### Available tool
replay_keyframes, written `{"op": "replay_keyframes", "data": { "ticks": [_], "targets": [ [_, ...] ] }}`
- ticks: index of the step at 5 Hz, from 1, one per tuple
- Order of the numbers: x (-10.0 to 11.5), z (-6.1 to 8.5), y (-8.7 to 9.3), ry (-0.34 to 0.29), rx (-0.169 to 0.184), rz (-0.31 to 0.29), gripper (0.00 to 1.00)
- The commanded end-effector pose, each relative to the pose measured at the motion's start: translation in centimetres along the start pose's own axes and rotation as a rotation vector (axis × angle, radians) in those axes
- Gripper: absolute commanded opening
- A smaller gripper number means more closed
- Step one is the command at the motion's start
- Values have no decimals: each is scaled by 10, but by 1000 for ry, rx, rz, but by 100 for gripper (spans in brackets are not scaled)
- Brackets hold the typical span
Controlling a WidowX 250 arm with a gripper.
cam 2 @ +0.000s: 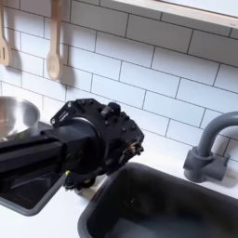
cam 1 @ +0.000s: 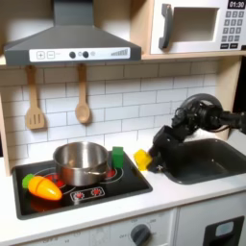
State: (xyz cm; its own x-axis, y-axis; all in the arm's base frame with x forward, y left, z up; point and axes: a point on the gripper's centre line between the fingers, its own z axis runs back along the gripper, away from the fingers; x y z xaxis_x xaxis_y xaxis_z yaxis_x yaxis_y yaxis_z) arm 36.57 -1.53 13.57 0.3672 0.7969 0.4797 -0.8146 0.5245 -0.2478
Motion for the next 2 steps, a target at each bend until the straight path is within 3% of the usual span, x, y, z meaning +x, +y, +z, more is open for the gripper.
{"op": "replay_keyframes", "data": {
  "ticks": [1, 2],
  "targets": [
    [2, 8, 4, -11, -16, 15, 100],
    [7, 16, 13, 63, -88, -104, 100]
  ]
}}
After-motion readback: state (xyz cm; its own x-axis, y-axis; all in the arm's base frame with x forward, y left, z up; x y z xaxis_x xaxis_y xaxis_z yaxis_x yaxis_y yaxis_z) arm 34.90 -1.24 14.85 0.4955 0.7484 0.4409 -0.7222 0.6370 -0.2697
